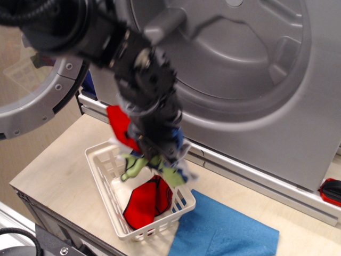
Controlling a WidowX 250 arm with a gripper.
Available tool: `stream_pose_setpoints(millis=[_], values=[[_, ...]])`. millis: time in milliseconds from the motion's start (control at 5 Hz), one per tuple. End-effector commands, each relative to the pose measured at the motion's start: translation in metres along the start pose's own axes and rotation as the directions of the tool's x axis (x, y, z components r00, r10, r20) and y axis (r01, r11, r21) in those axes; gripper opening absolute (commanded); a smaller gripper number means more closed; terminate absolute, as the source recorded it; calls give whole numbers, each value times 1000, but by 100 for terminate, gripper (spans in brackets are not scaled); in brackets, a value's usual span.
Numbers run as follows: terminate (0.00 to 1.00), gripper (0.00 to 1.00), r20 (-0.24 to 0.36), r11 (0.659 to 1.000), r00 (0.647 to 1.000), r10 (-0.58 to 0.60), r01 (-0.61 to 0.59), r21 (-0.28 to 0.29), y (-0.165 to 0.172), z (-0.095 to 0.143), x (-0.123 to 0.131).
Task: Put clothes in laundry machine
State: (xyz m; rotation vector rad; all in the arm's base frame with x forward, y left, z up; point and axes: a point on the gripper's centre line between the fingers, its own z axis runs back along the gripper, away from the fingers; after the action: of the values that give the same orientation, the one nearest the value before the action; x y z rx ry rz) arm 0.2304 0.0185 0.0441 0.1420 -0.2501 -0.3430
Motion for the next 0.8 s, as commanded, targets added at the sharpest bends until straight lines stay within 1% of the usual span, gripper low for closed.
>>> stream_pose_setpoints(millis=[0,200,400,600], values=[[0,0,182,999,983,16,-22,31,6,43,53],[0,0,243,999,969,40,-47,26,9,50,77],[0,0,298,997,952,63,-73,23,16,48,99],[0,0,325,994,940,100,-111,16,27,43,117]])
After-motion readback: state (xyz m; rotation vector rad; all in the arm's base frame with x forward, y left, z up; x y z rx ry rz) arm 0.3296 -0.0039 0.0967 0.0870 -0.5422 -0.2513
